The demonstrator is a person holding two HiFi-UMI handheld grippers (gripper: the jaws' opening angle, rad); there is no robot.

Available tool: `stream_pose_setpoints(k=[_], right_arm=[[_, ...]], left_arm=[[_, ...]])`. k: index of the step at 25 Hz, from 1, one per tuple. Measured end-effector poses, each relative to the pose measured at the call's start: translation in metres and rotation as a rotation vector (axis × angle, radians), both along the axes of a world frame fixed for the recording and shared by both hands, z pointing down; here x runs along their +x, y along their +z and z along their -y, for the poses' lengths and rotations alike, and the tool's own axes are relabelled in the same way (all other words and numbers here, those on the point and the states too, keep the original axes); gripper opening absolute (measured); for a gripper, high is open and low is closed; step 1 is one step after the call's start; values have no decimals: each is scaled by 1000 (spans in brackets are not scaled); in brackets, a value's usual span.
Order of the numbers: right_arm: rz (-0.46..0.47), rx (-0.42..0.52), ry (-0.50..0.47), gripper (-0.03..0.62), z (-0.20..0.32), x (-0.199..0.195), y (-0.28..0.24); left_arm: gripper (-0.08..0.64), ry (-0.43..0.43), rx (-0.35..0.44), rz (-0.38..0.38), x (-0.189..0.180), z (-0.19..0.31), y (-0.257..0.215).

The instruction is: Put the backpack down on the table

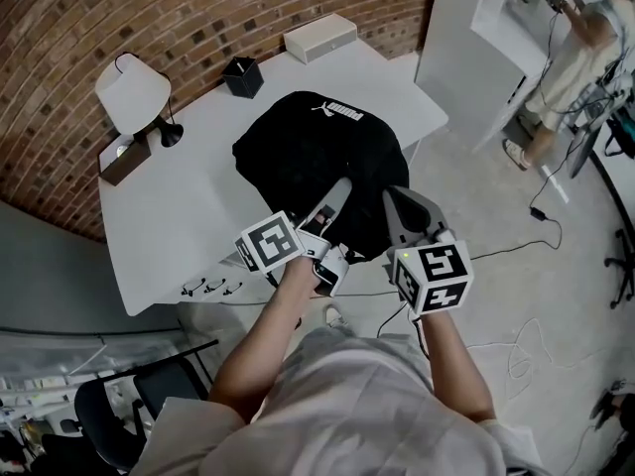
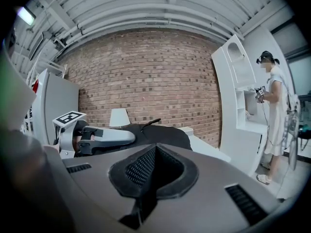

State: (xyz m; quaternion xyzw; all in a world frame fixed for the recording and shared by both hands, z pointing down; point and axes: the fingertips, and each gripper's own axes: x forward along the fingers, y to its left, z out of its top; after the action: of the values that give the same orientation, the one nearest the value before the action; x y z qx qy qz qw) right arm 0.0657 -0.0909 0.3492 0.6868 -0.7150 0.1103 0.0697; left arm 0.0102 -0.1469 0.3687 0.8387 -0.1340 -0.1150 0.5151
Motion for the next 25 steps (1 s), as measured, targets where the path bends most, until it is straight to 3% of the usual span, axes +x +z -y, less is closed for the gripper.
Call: stream_pose_setpoints(k=[15, 25], right_arm=[[-14, 6, 24, 2, 60, 5, 6], [-15, 3, -52, 2, 122, 31, 18]], left_arm=[[137, 9, -31, -2, 6, 59, 17], [140, -82, -66, 1, 30, 118, 36]])
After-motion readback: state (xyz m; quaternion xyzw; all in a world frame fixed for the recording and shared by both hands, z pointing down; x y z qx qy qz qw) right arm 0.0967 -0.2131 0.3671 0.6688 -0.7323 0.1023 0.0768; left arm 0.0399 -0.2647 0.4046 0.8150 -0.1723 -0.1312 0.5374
